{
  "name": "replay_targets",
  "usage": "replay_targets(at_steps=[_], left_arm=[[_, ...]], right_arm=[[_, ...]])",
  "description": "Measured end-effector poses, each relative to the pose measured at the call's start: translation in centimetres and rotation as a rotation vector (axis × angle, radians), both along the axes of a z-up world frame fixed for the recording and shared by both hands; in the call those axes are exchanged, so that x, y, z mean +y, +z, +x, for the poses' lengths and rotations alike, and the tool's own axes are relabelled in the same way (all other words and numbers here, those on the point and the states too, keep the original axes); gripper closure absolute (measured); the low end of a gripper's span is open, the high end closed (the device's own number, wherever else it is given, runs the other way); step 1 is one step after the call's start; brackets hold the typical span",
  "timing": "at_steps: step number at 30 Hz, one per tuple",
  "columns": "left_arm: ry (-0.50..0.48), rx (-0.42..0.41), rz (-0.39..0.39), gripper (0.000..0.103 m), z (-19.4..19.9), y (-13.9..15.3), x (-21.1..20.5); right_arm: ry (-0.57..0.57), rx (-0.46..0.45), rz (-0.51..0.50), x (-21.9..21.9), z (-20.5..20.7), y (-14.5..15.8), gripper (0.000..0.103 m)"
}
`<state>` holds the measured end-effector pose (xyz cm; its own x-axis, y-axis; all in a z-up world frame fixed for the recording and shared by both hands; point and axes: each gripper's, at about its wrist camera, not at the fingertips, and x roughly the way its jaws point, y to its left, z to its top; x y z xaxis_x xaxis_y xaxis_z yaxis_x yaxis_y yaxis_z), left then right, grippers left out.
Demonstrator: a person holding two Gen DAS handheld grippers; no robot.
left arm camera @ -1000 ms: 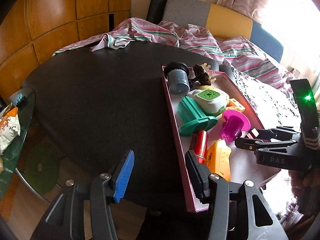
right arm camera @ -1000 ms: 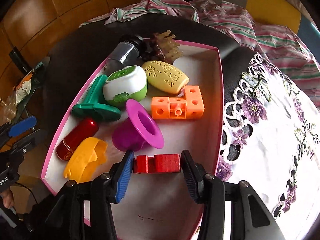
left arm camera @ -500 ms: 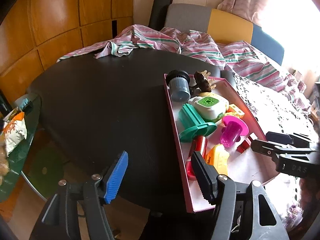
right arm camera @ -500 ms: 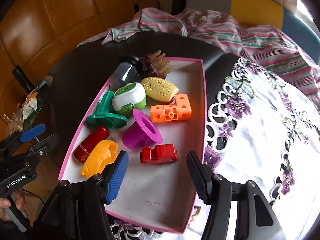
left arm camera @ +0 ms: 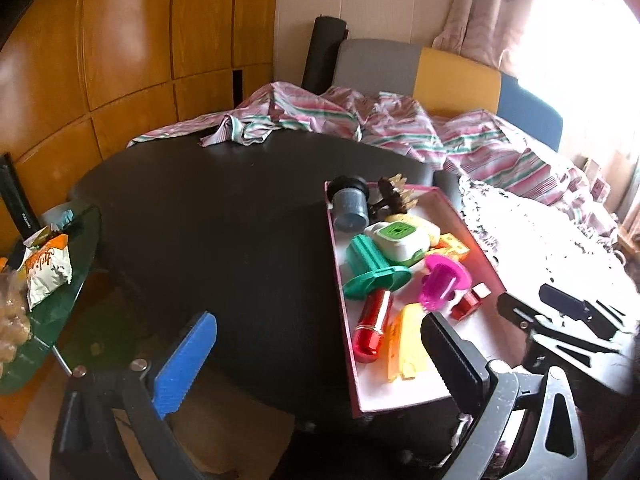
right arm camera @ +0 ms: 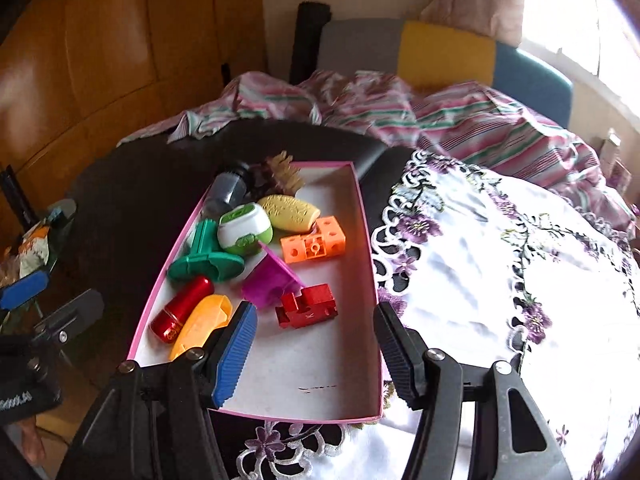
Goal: Organize rigid objects
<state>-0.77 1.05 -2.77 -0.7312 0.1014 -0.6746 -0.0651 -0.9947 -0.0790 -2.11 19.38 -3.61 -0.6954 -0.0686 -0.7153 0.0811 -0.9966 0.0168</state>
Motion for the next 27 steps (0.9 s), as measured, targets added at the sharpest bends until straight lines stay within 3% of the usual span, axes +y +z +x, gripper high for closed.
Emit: replay_targets(at_steps=[11,27], left_arm=[[0.047,0.020,-0.034,0.000,1.2,1.0,0.6],[0.082,0.049,-0.013,0.000,2.0,1.7,-0.2]], right_arm=[[-0.010,0.011,0.015,-0.3,0.5,0.5,0.042],[0.000,0.033,0.021,-1.0,1.0,1.2,0.042]])
